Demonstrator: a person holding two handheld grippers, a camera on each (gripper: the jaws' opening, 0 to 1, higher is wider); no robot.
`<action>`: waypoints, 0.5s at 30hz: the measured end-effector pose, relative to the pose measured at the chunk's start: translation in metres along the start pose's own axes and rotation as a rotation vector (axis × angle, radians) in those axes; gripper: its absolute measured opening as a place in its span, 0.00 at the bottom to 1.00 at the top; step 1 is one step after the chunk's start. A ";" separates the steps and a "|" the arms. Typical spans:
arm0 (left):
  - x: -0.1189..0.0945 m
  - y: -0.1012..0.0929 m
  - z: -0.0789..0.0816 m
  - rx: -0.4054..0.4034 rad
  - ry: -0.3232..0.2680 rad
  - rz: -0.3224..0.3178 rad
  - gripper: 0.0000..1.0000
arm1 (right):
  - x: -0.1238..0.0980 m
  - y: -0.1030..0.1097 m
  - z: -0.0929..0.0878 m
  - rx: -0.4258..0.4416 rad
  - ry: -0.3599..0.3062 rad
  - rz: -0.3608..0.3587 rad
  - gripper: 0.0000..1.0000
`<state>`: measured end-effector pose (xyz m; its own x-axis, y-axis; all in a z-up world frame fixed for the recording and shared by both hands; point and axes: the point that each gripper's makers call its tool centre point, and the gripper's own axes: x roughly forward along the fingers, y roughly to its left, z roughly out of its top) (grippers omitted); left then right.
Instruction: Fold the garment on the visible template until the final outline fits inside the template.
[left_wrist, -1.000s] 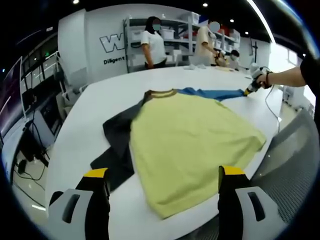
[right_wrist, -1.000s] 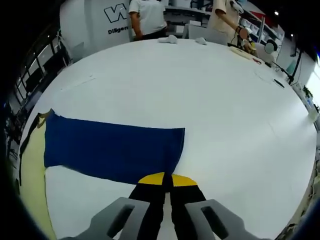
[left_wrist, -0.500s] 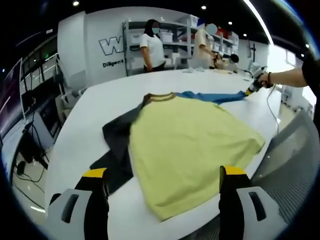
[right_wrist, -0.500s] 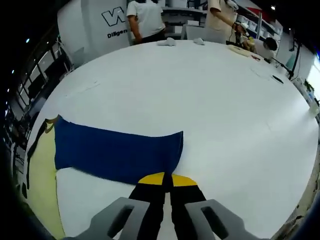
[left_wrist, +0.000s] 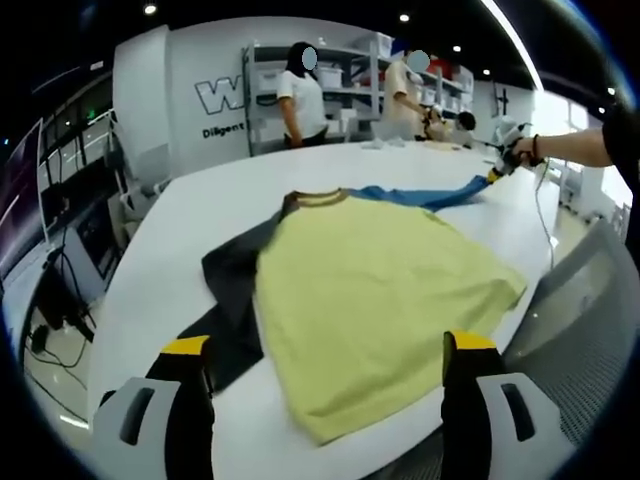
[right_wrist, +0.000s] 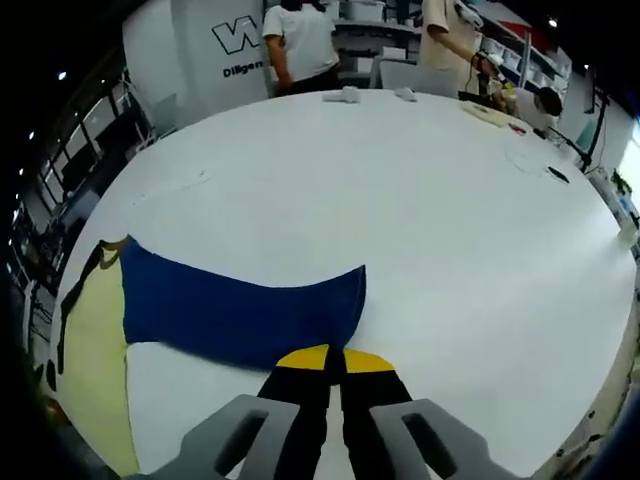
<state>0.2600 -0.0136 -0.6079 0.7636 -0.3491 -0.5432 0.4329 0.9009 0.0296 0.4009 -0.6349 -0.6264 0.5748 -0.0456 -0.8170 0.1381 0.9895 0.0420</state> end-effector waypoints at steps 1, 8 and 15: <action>0.000 -0.001 0.000 -0.001 0.000 -0.002 0.93 | 0.007 -0.009 0.006 -0.002 0.003 0.001 0.00; 0.000 -0.002 0.000 0.000 0.002 -0.006 0.95 | 0.005 -0.007 0.011 -0.006 0.001 0.002 0.00; 0.000 -0.006 0.000 -0.003 0.008 -0.015 0.95 | -0.004 0.004 0.014 0.037 0.010 0.017 0.00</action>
<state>0.2573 -0.0189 -0.6082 0.7530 -0.3607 -0.5503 0.4431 0.8963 0.0189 0.4105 -0.6322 -0.6143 0.5695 -0.0269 -0.8215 0.1584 0.9843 0.0775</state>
